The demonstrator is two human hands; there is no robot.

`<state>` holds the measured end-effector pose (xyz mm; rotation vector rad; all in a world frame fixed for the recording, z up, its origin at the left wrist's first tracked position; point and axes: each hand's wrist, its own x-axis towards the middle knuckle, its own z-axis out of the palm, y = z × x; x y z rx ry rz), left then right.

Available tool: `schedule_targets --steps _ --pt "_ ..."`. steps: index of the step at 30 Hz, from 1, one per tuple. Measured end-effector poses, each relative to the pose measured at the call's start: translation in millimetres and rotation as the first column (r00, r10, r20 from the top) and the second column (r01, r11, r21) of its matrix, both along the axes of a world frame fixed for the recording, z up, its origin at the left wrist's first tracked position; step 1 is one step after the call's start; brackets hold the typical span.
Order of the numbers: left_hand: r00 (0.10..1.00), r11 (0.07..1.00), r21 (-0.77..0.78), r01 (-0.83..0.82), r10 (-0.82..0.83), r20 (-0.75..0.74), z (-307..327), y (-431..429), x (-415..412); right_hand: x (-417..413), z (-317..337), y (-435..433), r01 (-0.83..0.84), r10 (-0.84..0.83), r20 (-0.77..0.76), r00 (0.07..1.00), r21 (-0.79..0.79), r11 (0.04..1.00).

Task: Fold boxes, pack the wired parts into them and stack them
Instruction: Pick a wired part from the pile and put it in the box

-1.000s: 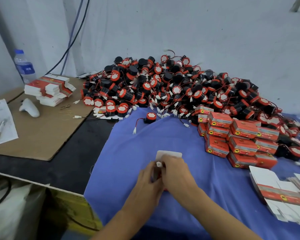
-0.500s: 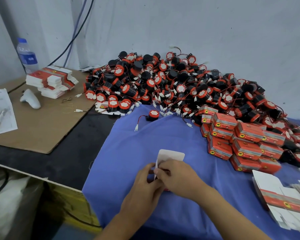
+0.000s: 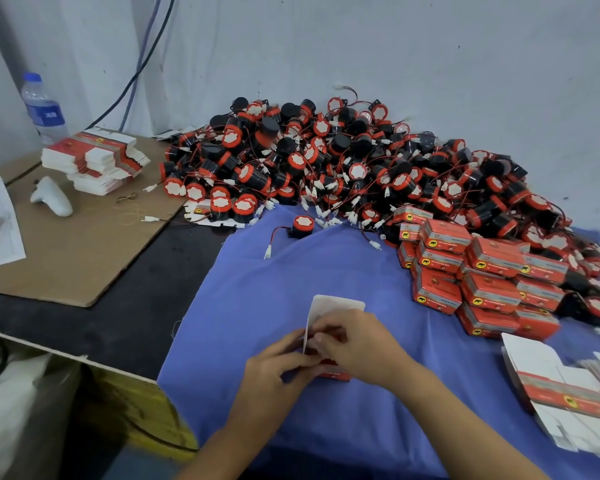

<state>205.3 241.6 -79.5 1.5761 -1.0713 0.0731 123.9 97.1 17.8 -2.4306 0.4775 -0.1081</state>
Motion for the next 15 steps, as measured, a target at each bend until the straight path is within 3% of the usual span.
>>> schedule_targets --steps 3,8,12,15 --pt "0.998 0.999 -0.034 -0.008 0.006 -0.064 -3.5 2.8 0.2 2.0 -4.8 7.4 0.084 -0.084 0.042 0.996 0.001 0.996" --pt "0.900 0.999 0.015 0.028 -0.019 -0.435 -5.2 4.5 -0.2 6.9 -7.5 15.9 0.102 -0.123 -0.089 0.988 -0.207 0.973" --pt "0.893 0.999 0.007 0.046 -0.038 -0.448 -2.1 5.5 0.3 9.2 -9.9 15.5 -0.025 -0.018 -0.124 0.992 -0.336 0.942" --pt "0.934 0.995 0.065 0.073 -0.046 -0.354 -1.4 6.5 -0.4 2.4 -9.4 8.6 -0.194 0.131 -0.215 0.968 -0.304 0.933"
